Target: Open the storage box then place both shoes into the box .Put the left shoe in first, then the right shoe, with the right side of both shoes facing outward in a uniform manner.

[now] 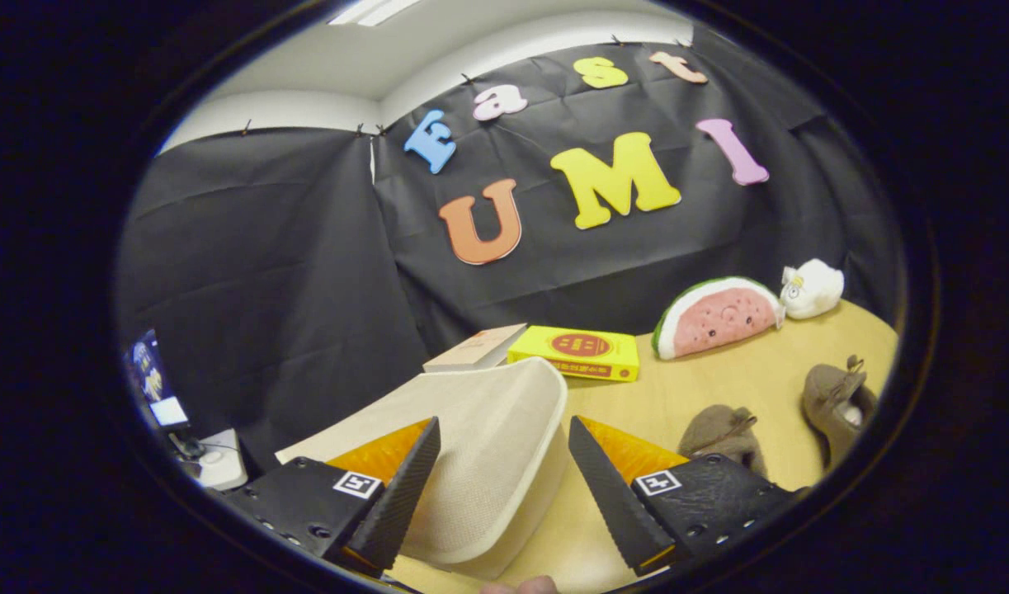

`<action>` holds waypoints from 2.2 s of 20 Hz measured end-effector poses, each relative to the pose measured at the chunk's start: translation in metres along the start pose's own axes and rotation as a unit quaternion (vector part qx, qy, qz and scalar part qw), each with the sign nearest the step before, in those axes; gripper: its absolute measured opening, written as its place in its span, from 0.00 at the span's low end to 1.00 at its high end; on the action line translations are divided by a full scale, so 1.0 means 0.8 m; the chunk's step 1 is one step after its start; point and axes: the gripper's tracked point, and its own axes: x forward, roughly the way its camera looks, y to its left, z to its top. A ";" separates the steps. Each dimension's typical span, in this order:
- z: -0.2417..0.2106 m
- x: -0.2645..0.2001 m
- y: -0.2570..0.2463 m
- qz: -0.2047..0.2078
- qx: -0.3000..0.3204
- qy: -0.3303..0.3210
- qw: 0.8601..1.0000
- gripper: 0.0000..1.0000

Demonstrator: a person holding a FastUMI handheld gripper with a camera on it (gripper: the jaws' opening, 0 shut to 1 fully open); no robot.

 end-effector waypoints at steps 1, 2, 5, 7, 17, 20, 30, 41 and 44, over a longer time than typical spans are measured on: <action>-0.005 0.003 -0.001 0.006 0.016 0.006 1.000 0.96; -0.009 0.006 -0.003 0.012 0.035 0.012 0.999 0.96; -0.020 0.009 -0.004 0.033 0.107 0.029 0.993 0.95; -0.026 0.012 -0.002 0.044 0.153 0.040 0.986 0.96; -0.042 0.019 0.019 0.102 0.311 0.090 0.941 0.91; -0.025 0.014 0.012 0.102 0.310 0.077 0.942 0.72; 0.022 -0.003 0.015 0.072 0.222 0.045 0.971 0.06; 0.123 0.007 0.120 0.115 0.133 0.026 0.984 0.06; 0.142 0.015 0.163 0.123 0.092 0.025 0.988 0.06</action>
